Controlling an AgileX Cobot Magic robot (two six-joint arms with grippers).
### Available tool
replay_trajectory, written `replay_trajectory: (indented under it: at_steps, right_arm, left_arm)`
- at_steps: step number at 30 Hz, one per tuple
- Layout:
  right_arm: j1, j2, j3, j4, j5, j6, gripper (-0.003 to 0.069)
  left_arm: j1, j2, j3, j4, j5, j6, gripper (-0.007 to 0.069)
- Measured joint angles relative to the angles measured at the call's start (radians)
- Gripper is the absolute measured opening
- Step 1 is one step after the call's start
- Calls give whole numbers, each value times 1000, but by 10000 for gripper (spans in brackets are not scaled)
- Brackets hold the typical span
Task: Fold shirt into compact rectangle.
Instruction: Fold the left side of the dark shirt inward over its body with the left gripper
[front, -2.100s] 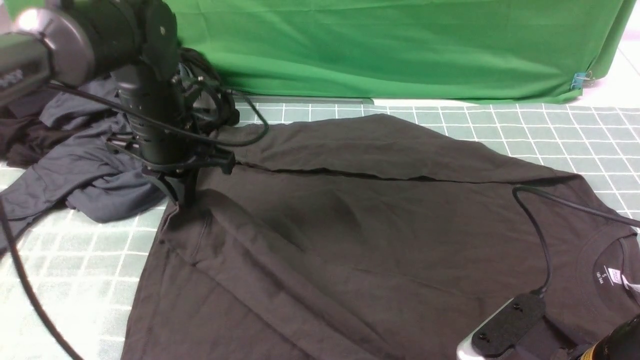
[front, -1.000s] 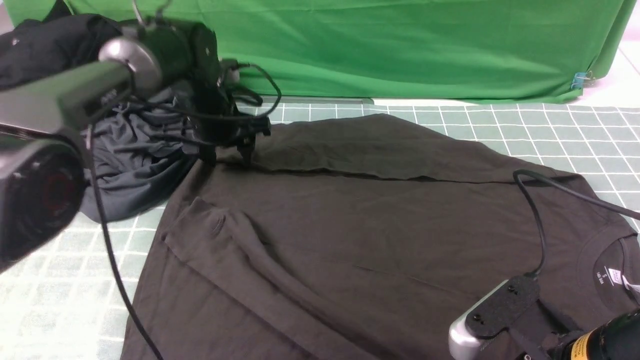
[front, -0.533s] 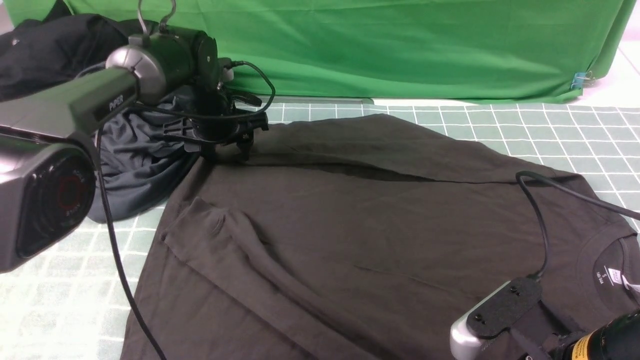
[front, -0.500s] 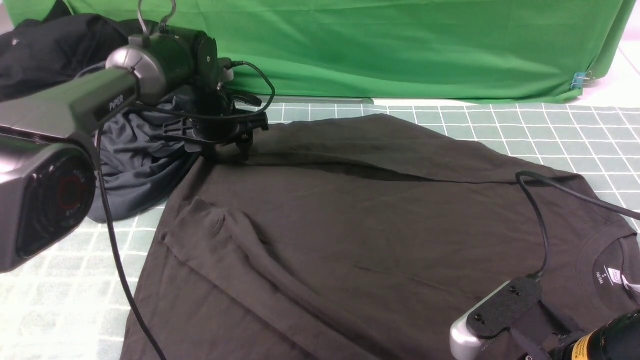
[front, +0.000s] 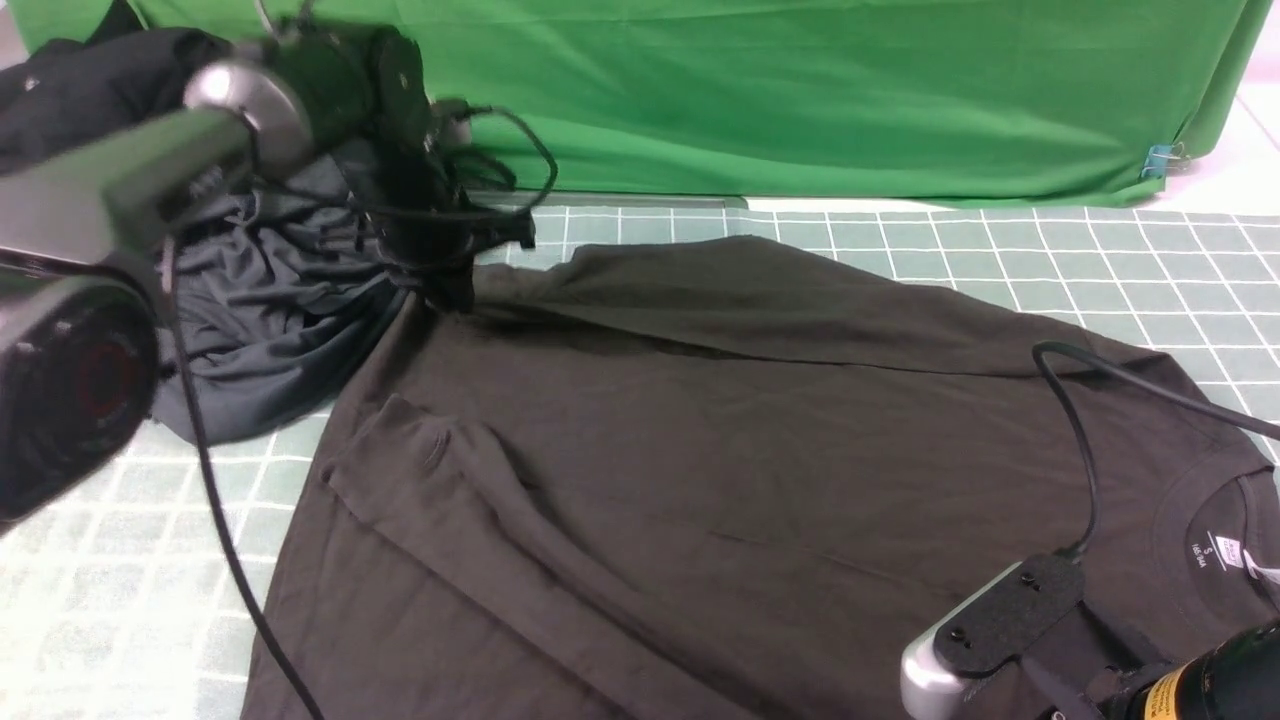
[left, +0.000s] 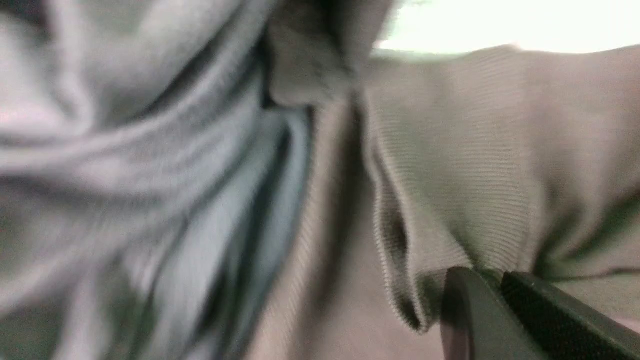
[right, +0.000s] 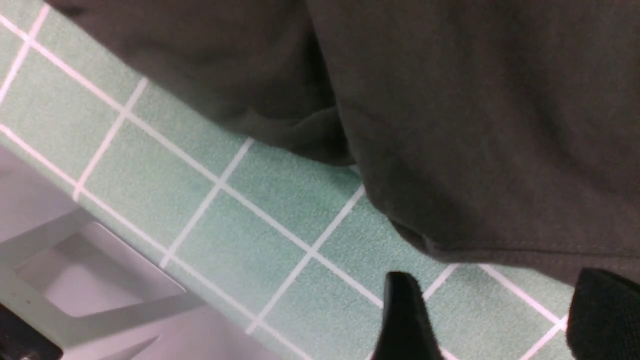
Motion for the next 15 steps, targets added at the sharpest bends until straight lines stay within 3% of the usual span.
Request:
replay_trajectory:
  at_steps: [8, 15]
  right_arm:
    - [0, 0, 0, 0, 0, 0, 415]
    - [0, 0, 0, -1, -7, 9, 415]
  left_arm:
    - [-16, -135, 23, -7, 158, 24, 35]
    - [-74, -324, 275, 30, 164, -2, 34]
